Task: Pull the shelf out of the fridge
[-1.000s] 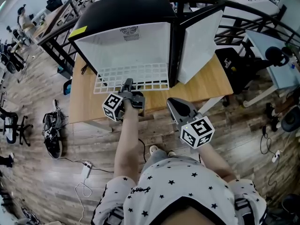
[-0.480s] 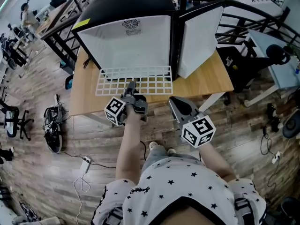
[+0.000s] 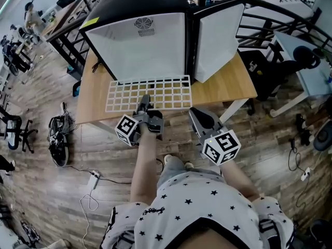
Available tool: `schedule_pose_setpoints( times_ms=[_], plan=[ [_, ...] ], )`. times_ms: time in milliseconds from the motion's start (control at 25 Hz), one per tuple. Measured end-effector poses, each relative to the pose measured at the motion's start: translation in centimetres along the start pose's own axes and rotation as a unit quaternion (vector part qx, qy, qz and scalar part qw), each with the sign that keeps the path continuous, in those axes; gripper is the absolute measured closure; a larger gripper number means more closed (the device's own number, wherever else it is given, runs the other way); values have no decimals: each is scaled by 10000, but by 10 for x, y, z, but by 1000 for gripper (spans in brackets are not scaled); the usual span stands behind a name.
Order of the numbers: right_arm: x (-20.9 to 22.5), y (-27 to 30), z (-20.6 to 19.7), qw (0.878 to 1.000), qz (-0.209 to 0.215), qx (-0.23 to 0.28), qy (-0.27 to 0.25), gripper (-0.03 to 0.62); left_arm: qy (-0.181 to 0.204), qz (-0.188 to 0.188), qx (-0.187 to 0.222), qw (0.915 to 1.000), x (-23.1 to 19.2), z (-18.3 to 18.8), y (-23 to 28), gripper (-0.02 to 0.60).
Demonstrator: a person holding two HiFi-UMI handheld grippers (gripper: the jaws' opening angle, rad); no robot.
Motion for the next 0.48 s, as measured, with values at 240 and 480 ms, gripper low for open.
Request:
schedule_pose_setpoints(
  times_ms=[240,480],
  plan=[
    [1,-14,-1,10000,-75,18,-31,572,64,-120,-66,9999,3,-10,-18,551],
    [1,-30,0,9999,-161,54,-33,572,49,-186,-190,9996,4,-20,-37,551]
  ],
)
Point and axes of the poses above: the fingertips, and each gripper's own axes: y forward along the fingers, x to its right, z out of its top, the point moved 10 cm from there along -y, backward along the fingers, and after that the axes turned 8 degrees about x, right-handed, at the moved point
